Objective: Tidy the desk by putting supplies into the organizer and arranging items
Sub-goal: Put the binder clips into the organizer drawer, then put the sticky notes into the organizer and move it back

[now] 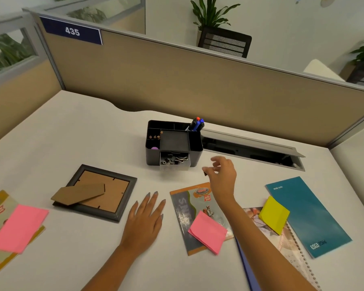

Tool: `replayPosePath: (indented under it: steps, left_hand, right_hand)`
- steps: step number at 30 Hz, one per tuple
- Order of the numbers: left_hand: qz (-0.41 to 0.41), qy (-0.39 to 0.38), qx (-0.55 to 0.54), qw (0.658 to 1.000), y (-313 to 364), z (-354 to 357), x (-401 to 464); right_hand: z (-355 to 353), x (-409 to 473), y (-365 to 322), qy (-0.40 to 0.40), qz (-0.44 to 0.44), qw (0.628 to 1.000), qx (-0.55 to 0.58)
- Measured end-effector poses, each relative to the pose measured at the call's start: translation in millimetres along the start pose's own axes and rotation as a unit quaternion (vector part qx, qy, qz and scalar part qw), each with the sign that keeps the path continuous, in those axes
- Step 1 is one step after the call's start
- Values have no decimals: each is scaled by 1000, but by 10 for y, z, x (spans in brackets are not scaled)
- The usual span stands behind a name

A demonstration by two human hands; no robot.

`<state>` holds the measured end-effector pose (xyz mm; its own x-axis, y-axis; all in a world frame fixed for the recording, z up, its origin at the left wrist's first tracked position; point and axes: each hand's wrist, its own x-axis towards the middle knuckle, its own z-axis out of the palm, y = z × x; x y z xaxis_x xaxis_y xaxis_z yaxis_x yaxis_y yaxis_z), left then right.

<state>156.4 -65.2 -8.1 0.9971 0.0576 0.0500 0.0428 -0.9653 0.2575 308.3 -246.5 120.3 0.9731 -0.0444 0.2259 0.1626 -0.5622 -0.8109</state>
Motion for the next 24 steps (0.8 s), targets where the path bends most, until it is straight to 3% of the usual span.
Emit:
replayPosePath:
  steps: [7,13,24]
  left_hand:
    - [22,-14,-5,1000,-86,-30,-97]
    - [31,-23,-11,999,-117,-37,-122]
    - [30,-24,-7,999,-126,-51,-121]
  right_hand:
    - [555,187,-521,-42,-28,997,56]
    - [832,194,-451,-111,2,994,-23]
    - [567,-29,-203,10,-18,1000,-23]
